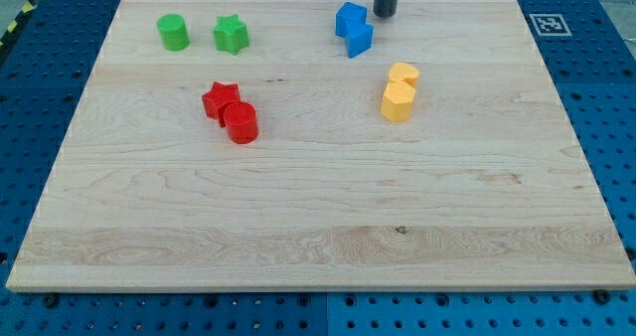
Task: Move the blue triangle bottom left to the blue cube
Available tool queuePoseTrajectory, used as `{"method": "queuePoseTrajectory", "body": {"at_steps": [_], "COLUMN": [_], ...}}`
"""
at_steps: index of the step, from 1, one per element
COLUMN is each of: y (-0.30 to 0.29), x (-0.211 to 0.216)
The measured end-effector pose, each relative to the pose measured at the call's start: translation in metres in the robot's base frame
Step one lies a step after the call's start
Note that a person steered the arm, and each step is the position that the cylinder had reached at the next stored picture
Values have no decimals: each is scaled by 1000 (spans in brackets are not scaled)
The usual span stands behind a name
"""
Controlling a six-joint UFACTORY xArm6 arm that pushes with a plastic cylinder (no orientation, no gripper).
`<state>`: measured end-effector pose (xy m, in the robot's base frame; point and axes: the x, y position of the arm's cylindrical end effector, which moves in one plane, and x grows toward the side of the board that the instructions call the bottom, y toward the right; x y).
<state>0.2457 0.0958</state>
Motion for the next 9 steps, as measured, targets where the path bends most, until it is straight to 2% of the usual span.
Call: {"method": "queuePoseTrajectory", "body": {"at_steps": [1,4,7,9], "y": [0,-11,-74,-60], "x": [48,48,48,42]}}
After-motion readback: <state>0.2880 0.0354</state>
